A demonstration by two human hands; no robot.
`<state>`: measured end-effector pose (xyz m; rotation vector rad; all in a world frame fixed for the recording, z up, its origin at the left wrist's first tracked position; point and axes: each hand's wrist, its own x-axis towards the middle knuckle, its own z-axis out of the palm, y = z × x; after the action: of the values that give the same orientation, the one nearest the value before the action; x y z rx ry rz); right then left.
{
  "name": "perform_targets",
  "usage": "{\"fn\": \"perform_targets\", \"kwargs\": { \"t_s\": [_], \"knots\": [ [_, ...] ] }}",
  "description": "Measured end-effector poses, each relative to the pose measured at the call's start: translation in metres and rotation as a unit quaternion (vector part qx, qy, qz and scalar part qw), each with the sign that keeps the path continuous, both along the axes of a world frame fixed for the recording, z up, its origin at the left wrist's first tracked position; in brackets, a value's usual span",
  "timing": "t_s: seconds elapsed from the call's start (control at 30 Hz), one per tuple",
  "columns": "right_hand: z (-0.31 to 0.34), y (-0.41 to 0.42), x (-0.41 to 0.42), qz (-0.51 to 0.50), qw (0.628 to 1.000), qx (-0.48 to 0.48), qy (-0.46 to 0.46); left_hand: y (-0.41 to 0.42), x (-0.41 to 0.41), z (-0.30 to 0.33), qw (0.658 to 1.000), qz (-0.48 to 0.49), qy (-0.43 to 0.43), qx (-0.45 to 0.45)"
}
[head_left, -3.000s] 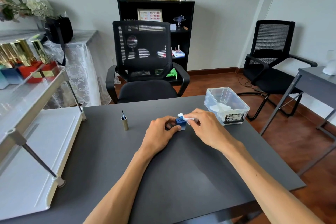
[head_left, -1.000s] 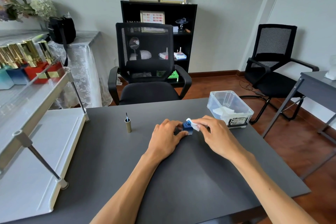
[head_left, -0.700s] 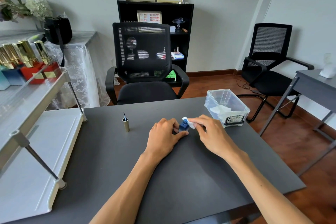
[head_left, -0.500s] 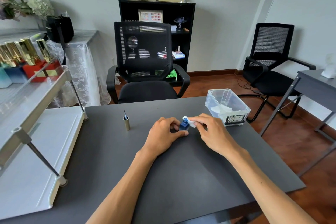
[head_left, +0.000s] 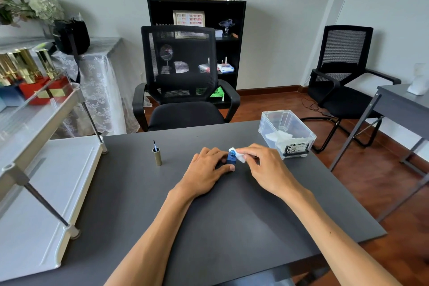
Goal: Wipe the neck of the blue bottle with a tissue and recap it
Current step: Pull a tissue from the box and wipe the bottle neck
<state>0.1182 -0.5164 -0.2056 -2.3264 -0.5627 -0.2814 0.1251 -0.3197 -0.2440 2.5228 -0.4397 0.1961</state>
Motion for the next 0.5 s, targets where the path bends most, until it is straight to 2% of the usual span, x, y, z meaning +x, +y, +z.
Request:
{"fn": "perform_targets", "kwargs": {
  "t_s": [0.5],
  "knots": [
    [0.007, 0.007, 0.000, -0.016, 0.999, -0.008, 0.031, -0.002, -0.004, 0.002, 1.000, 0.017, -0.021, -0.005]
  ]
}}
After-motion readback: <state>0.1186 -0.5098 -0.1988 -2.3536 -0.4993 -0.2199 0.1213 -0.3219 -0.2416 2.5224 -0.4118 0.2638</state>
